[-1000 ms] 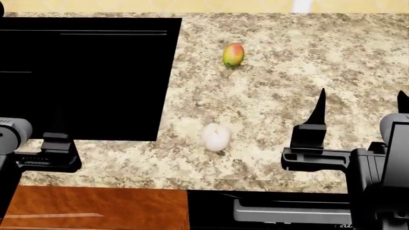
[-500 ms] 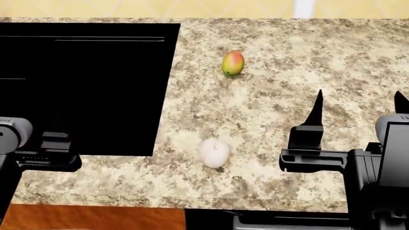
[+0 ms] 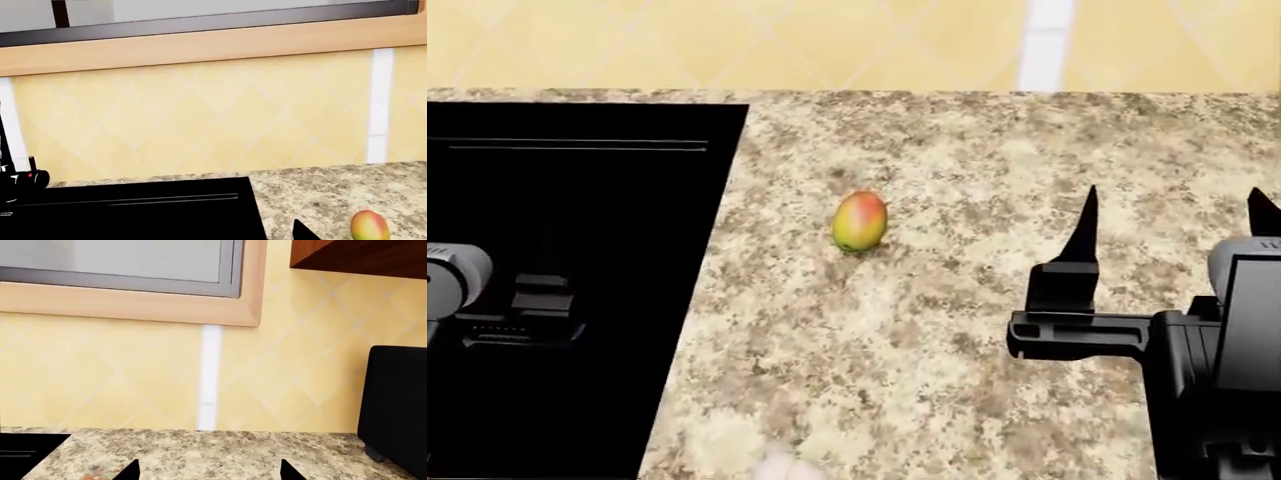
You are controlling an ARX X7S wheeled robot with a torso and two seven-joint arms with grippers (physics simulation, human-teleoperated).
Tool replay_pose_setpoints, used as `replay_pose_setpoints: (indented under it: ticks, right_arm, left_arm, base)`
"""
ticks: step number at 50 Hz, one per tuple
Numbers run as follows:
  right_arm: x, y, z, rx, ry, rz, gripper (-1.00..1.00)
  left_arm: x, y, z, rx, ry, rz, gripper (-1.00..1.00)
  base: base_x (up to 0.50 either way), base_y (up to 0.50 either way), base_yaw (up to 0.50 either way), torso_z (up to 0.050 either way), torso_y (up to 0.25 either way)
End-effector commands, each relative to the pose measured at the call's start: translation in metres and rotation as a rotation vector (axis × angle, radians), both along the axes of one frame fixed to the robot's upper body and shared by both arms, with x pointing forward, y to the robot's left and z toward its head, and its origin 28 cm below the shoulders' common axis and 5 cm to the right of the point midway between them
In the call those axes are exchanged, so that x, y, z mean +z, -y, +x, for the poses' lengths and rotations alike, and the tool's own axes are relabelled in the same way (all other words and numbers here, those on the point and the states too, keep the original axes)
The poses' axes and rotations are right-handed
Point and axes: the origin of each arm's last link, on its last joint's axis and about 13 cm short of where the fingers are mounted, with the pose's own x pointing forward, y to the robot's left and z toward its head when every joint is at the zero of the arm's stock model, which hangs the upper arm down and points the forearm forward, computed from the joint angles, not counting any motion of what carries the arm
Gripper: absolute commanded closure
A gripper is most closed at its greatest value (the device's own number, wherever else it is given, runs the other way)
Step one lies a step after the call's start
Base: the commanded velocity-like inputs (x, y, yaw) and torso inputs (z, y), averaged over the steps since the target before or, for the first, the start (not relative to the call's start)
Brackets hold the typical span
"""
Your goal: There is a mixed pile of frozen fruits and vegetables on the counter. Locate all the frozen vegetables and place the items in a bowl on the counter. Take all the frozen fruits and defrost them in a running sink.
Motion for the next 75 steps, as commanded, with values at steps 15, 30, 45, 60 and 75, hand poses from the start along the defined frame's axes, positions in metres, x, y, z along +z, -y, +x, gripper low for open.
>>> replay_pose_setpoints:
  ticks: [15, 30, 45, 60, 75]
  right_arm:
    - [-0.001, -0.001, 0.002, 0.014, -0.002, -0.013, -1.0]
    - [0.0, -0.003, 0.001, 0.026, -0.007, -0.013, -1.0]
    - [-0.008, -0.02, 0.014, 0.123, -0.079, -0.009, -1.0]
    - [-0.002, -0.074, 0.092, 0.391, -0.201, 0.051, -1.0]
    - [-0.036, -0.104, 0.153, 0.48, -0.351, 0.054, -1.0]
  left_arm:
    - [-0.001, 0.0, 0.0, -0.004, -0.005, -0.008, -1.0]
    - [0.0, -0.001, -0.002, -0.019, -0.006, -0.01, -1.0]
    - [0.001, -0.003, -0.002, -0.009, -0.008, -0.012, -1.0]
    - [0.004, -0.007, -0.004, -0.005, -0.001, -0.023, -1.0]
    - [0.004, -0.005, -0.004, -0.007, 0.005, -0.022, -1.0]
  base:
    - [0.48, -0.15, 0.0, 0.0, 0.001]
    - [0.11, 0.0, 0.0, 0.0, 0.001]
    - [0.0, 0.0, 0.0, 0.0, 0.0]
    - [0.0, 0.0, 0.0, 0.0, 0.0]
    - [0.0, 0.0, 0.0, 0.0, 0.0]
